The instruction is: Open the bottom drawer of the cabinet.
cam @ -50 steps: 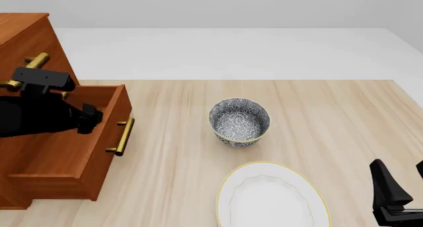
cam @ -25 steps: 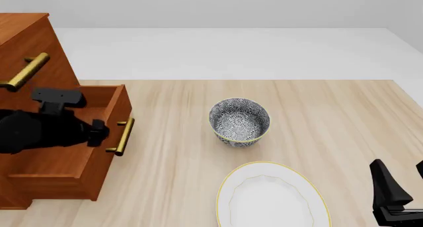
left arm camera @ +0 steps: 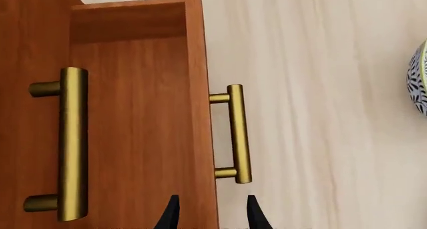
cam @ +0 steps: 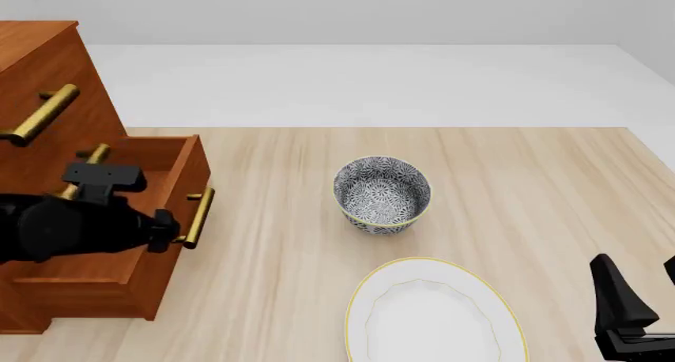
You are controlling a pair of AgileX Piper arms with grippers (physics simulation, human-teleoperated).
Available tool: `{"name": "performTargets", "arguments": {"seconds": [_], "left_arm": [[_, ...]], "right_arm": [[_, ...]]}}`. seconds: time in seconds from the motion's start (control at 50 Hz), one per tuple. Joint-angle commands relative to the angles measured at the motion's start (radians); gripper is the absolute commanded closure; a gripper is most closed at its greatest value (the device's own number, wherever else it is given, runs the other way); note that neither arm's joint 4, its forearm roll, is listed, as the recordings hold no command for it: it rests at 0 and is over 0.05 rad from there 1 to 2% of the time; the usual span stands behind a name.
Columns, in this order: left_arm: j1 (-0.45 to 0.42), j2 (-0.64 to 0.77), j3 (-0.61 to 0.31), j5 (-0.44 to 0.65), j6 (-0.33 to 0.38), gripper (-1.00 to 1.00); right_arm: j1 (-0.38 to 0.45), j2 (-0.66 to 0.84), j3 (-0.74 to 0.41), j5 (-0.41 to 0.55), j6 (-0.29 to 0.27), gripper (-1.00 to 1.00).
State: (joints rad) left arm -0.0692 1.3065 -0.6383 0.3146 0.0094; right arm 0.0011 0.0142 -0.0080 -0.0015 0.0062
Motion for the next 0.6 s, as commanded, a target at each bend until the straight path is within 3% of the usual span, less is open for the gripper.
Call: {"name": "performTargets", "arguments": {"seconds": [0.02, 0.48, 0.6], "left_arm": [[-0.01, 0.026, 0.021, -0.018, -0.028, -1.0], [-0.005, 0.087, 0.058, -0.073, -0.045, -1.0], [-0.067, 0.075, 0.066, -0.061, -0.086, -1.0]], "right_arm": [[0.0, 0.0, 0.0, 0.0, 0.0, -1.0], [0.0, 0.0, 0.0, 0.0, 0.0, -1.0], [0.0, 0.0, 0.0, 0.0, 0.0, -1.0]]}}
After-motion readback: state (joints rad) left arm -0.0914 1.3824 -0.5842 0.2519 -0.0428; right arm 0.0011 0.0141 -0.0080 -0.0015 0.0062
